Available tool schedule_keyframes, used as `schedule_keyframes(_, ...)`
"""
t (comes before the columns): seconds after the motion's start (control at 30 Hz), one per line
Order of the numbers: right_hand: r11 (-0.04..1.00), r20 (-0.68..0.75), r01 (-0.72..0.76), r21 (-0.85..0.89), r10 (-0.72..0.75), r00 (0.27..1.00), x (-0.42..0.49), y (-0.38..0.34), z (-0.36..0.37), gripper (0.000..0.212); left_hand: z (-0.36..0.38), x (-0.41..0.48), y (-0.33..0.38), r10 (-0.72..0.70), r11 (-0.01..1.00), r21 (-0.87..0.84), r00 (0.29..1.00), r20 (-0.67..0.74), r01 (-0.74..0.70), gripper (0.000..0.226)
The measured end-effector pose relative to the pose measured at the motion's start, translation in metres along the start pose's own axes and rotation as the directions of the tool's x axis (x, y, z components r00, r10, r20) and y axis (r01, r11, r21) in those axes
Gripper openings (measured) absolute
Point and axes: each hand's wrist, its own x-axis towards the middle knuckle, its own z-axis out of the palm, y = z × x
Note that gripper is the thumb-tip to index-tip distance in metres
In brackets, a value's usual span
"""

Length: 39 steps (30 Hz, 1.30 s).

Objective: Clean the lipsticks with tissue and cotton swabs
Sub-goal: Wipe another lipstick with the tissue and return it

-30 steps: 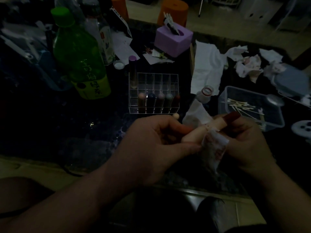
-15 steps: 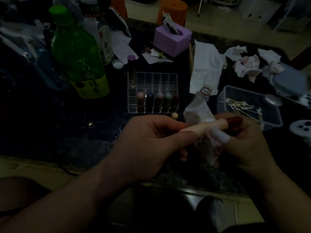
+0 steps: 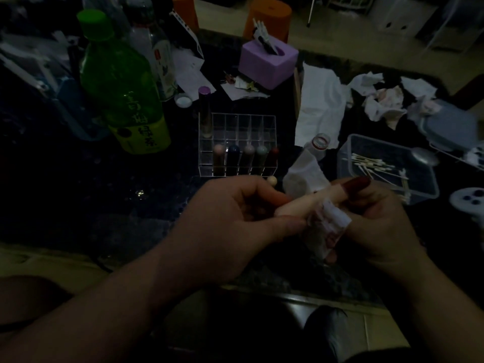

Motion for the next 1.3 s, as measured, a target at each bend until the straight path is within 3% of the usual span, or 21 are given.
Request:
schedule_keyframes(0.17, 1.0, 0.022, 0.028, -0.006, -0.028, 0.999, -0.002, -0.001, 0.004, 0.034, 0.009, -0.004, -0.008, 0.168, 0.977, 0.159, 0.976, -0.141, -0.145, 0.028)
schedule_keyframes(0.3, 0.994, 0.055, -0.065, 0.087, 0.06, 0.997, -0.001, 0.0, -0.002, 0.043, 0.003, -0.003, 0.0, 0.106, 0.989, 0.111, 0.988, -0.109, -0.094, 0.029)
schedule_keyframes(0.4, 0.955, 0.092, -0.162, 0.249, 0.144, 0.985, 0.0, 0.002, -0.01, 0.047, 0.003, -0.002, 0.004, 0.08, 0.996, 0.042, 0.992, -0.096, -0.076, 0.031)
schedule_keyframes(0.5, 0.888, 0.224, -0.219, 0.403, 0.137, 0.965, -0.001, 0.004, -0.013, 0.04, 0.002, -0.001, 0.004, 0.041, 0.999, -0.012, 0.997, -0.064, -0.041, 0.033)
schedule_keyframes(0.57, 0.858, 0.212, -0.252, 0.448, 0.172, 0.962, 0.0, 0.012, -0.013, 0.046, 0.002, -0.001, 0.003, 0.017, 0.999, -0.039, 0.999, -0.038, -0.018, 0.032)
schedule_keyframes(0.63, 0.766, 0.3, -0.257, 0.59, 0.088, 0.95, -0.002, 0.008, -0.011, 0.037, 0.002, -0.001, 0.004, 0.002, 0.997, -0.072, 1.0, -0.015, -0.003, 0.03)
schedule_keyframes(0.67, 0.829, 0.158, -0.195, 0.523, 0.13, 0.979, 0.0, -0.001, -0.015, 0.032, 0.002, -0.002, 0.005, -0.011, 0.996, -0.089, 1.0, -0.01, 0.01, 0.03)
schedule_keyframes(0.7, 0.806, 0.084, -0.186, 0.563, 0.168, 0.982, -0.003, 0.0, -0.015, 0.035, 0.002, -0.001, 0.006, -0.029, 0.994, -0.103, 1.0, -0.005, 0.028, 0.03)
schedule_keyframes(0.73, 0.876, -0.01, -0.107, 0.471, 0.127, 0.992, -0.004, -0.002, -0.013, 0.035, 0.001, -0.001, 0.007, -0.05, 0.992, -0.114, 0.999, 0.007, 0.05, 0.03)
schedule_keyframes(0.77, 0.951, 0.025, -0.033, 0.309, 0.026, 0.999, -0.001, 0.002, -0.012, 0.031, 0.0, 0.0, 0.008, -0.069, 0.99, -0.122, 0.997, 0.025, 0.072, 0.029)
schedule_keyframes(0.8, 0.955, 0.15, -0.088, 0.282, 0.046, 0.988, -0.002, 0.009, -0.008, 0.031, -0.002, 0.0, 0.008, -0.086, 0.988, -0.123, 0.995, 0.048, 0.091, 0.028)
schedule_keyframes(0.9, 0.998, 0.035, 0.004, 0.061, -0.007, 0.999, -0.002, -0.002, -0.007, 0.038, -0.007, 0.003, 0.01, -0.137, 0.984, -0.1, 0.983, 0.122, 0.149, 0.026)
schedule_keyframes(1.1, 0.99, 0.113, 0.137, -0.044, -0.131, 0.985, 0.001, 0.001, -0.012, 0.03, -0.008, 0.002, 0.013, -0.191, 0.96, -0.158, 0.953, 0.234, 0.231, 0.024)
schedule_keyframes(1.3, 0.977, 0.119, 0.195, -0.091, -0.184, 0.976, 0.002, -0.001, -0.02, 0.026, -0.008, 0.004, 0.004, -0.224, 0.865, -0.336, 0.886, 0.405, 0.372, 0.031)
